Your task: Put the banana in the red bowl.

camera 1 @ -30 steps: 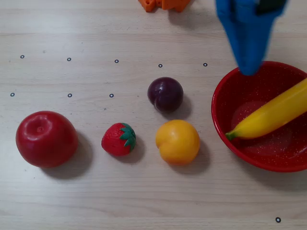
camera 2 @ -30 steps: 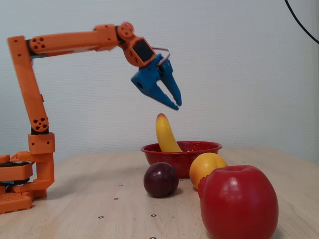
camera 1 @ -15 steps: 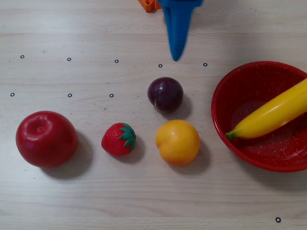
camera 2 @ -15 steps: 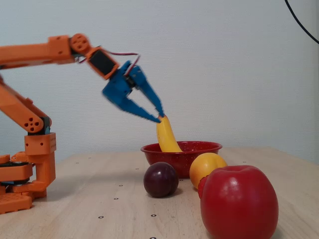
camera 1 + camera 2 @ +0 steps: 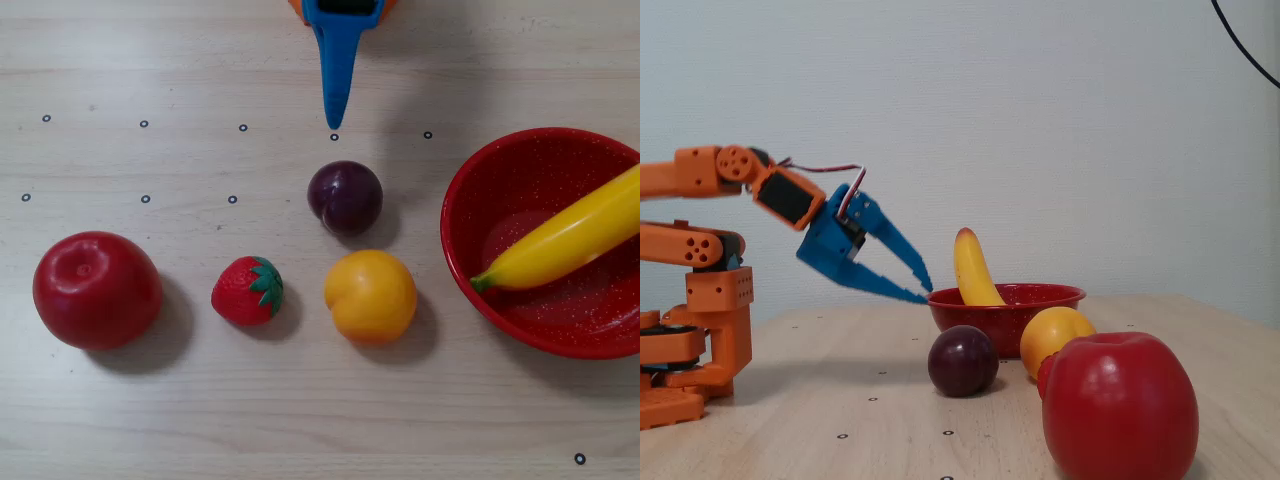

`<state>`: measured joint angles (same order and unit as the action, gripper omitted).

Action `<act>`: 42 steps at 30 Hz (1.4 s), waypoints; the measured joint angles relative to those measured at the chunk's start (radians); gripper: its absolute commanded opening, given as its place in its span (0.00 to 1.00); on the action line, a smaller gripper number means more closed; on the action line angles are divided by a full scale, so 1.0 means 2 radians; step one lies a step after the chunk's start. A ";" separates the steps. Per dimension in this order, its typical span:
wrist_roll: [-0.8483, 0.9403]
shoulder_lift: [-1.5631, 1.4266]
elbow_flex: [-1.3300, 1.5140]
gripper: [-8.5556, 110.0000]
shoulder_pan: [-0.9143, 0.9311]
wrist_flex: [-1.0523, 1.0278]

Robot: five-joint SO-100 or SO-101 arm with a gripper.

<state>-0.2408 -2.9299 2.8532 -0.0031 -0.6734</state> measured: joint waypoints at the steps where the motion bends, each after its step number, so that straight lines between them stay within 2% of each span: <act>1: 0.000 -0.012 0.013 0.07 0.002 0.005; 12: -0.007 -0.136 0.123 0.07 0.003 0.053; 17: -0.004 -0.143 0.126 0.07 0.003 0.018; 28: 0.091 -0.143 0.126 0.07 0.005 -0.044; 34: 0.100 -0.143 0.126 0.08 0.018 -0.098; 42: 0.109 -0.143 0.126 0.08 0.018 -0.100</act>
<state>-0.0230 -3.2152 3.1048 0.0322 -0.8744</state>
